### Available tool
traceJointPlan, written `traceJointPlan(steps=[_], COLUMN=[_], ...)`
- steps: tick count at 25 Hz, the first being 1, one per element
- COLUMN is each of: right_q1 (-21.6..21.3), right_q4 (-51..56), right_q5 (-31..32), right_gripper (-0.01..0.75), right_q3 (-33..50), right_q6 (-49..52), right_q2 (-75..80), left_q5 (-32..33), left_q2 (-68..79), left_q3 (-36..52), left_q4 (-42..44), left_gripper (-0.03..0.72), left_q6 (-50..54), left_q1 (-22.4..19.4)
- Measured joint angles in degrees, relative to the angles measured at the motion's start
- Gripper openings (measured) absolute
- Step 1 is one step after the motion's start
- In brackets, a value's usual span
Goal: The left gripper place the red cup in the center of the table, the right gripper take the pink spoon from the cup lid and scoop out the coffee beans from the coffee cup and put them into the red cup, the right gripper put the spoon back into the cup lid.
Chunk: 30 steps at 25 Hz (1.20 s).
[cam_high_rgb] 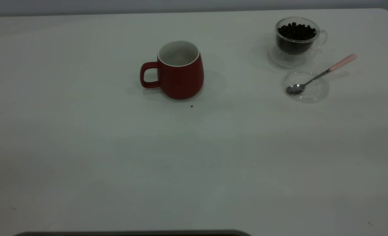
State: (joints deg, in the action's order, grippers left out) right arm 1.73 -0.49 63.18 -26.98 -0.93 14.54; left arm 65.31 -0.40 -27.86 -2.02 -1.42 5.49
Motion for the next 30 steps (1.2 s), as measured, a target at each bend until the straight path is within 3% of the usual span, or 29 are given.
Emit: traceJointPlan(steps=[5, 30], right_q1=[0.0, -0.6], right_q4=[0.0, -0.4], right_q5=[1.4, 1.6], right_gripper=[0.563, 0.56], right_q3=[-0.1, -0.1], right_q6=[0.1, 0.3], right_q2=[-12.4, -12.6], left_q5=[0.0, 0.1], left_q2=[0.0, 0.0], left_q3=[0.0, 0.0], left_q4=[0.0, 0.0], left_gripper=[0.587, 0.587], left_q6=[0.0, 0.2], left_q1=[0.0, 0.0])
